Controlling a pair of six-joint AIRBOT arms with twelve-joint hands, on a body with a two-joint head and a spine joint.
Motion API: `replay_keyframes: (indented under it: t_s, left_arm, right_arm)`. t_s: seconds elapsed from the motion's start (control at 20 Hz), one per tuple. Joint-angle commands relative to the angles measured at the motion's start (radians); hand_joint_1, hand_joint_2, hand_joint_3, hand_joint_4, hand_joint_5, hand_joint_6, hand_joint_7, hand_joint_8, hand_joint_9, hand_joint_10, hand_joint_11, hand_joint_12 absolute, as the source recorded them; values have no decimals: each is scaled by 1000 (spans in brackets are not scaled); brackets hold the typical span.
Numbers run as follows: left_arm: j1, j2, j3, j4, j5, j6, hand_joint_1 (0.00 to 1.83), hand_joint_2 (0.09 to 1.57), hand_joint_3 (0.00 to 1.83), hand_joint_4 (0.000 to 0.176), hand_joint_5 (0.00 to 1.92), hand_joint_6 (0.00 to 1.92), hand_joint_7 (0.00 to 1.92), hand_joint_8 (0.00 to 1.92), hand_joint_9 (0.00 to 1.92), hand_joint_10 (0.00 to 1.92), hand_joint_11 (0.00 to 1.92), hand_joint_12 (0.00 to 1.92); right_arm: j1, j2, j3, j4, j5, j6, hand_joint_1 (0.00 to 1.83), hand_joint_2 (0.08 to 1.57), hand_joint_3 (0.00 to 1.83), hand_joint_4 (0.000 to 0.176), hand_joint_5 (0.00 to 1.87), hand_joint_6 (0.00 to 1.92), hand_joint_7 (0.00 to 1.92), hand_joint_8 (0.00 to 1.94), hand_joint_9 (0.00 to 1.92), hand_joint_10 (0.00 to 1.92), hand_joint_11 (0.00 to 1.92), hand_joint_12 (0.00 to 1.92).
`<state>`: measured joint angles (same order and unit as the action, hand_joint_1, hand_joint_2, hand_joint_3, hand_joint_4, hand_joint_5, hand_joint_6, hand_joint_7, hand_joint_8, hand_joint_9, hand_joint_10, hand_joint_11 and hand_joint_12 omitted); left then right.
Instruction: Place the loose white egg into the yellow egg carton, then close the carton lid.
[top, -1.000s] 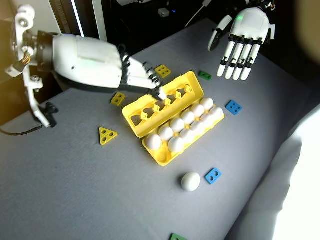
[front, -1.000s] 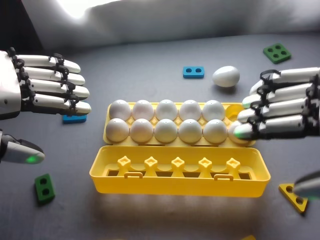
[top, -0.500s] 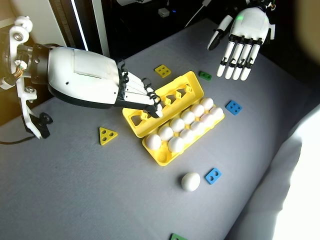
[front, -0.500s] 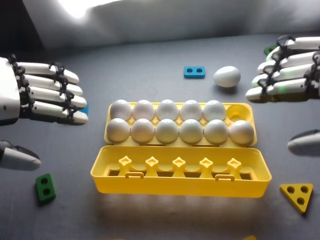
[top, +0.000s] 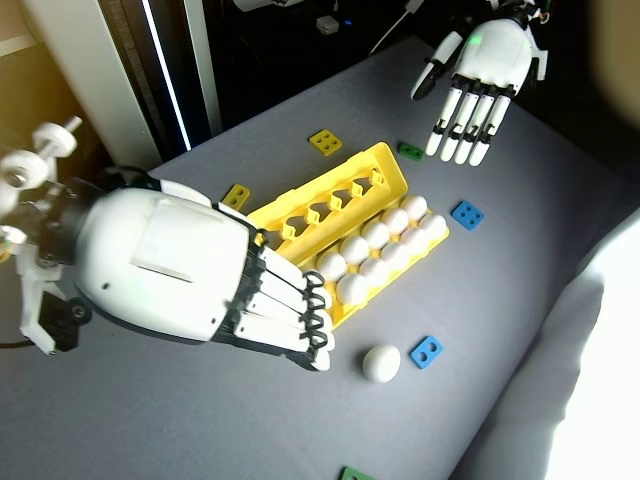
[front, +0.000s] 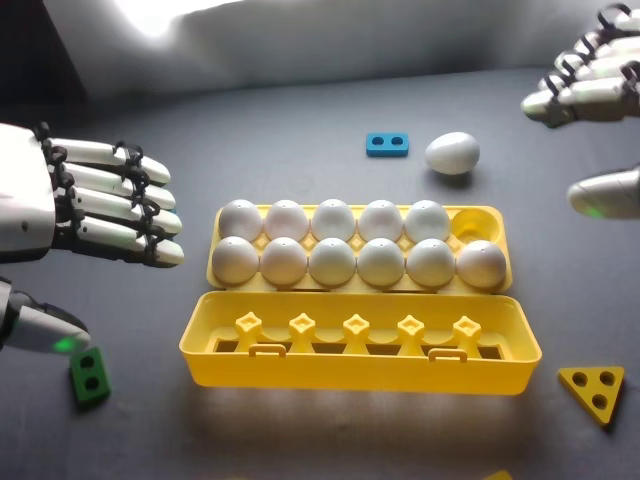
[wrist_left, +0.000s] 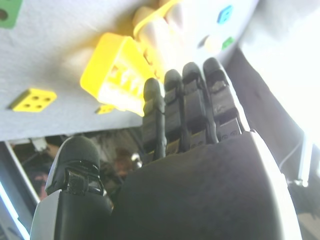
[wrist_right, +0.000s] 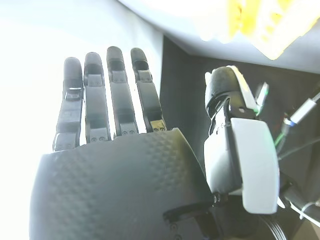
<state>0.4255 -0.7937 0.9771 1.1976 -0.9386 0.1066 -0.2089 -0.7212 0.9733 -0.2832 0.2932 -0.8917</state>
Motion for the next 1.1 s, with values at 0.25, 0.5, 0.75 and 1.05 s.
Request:
replay_keyframes:
  t_s: [0.25, 0.5, 0.75, 1.05]
  left_arm:
    - [47, 14, 54, -56, -138, -55, 0, 1301, 0, 0, 332, 6, 292, 5, 206, 4, 0, 336]
    - [58, 11, 47, -44, -159, -55, 0, 1289, 0, 0, 348, 4, 322, 7, 230, 6, 0, 359]
    - [73, 12, 39, -43, -159, -83, 0, 1287, 0, 0, 350, 5, 317, 2, 217, 0, 0, 334]
    - [18, 13, 52, 40, -137, -178, 0, 1286, 0, 0, 366, 6, 327, 4, 212, 1, 0, 322]
  right_arm:
    - [23, -56, 42, 376, 95, -360, 0, 1155, 0, 3, 337, 6, 279, 5, 199, 5, 0, 453]
    - [30, -97, 80, 517, 99, -461, 128, 979, 0, 56, 359, 2, 217, 0, 136, 0, 0, 321]
    - [38, -153, 137, 548, 106, -491, 483, 817, 0, 109, 318, 1, 13, 0, 0, 0, 0, 86]
    - [49, -206, 184, 558, 118, -491, 846, 775, 0, 154, 291, 4, 0, 0, 0, 0, 0, 0]
